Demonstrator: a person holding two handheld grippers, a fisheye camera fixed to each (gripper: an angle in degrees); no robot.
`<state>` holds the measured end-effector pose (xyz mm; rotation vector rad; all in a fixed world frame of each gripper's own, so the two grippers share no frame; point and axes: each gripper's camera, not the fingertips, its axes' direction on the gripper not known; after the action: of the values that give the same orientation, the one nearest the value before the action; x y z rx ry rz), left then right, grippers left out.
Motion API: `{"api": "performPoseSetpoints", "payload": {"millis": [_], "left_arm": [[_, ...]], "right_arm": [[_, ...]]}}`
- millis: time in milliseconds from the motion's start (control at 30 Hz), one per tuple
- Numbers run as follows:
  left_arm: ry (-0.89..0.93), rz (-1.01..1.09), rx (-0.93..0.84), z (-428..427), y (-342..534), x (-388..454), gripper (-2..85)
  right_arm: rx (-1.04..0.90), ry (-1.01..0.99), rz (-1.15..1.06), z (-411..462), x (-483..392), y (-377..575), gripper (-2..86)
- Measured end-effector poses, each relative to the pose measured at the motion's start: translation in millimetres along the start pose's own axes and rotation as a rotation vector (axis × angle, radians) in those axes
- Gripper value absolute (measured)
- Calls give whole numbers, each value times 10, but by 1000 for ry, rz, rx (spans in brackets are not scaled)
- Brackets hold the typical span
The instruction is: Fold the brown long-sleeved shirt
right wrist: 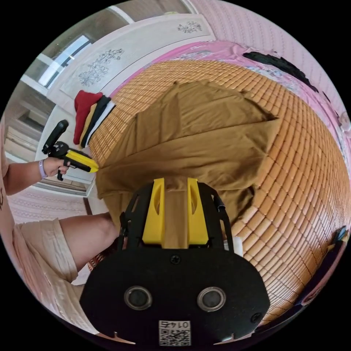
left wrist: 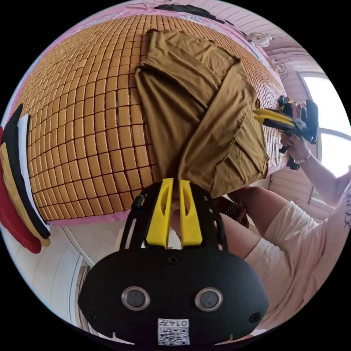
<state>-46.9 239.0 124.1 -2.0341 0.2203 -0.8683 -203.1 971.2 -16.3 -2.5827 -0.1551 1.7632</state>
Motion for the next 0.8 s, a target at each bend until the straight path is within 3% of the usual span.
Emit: {"api": "performPoseSetpoints", "payload": {"millis": [167,400,533,600,700,800], "left_arm": [[-105,30,143,-360,-261,-212,58],[-86,78,504,-799,-1569,-632,132],[-61,59,473,-724,-2133,-757,106],[-35,28,264,-513,-2403,-852,24],[-37,62,232,-586,-2472,-866,-3],[-68,112,318,-762,-2479,-807,-8]], "right_arm": [[174,175,172,-237,1061,-513,110],[224,38,394,-108,1966,-1054,81],[123,-15,370,-34,2130,-1290,25],[130,-57,375,-82,2222,-1329,17],[172,-18,379,-288,2392,-1412,10],[195,12,363,-493,2576,-1550,8]]}}
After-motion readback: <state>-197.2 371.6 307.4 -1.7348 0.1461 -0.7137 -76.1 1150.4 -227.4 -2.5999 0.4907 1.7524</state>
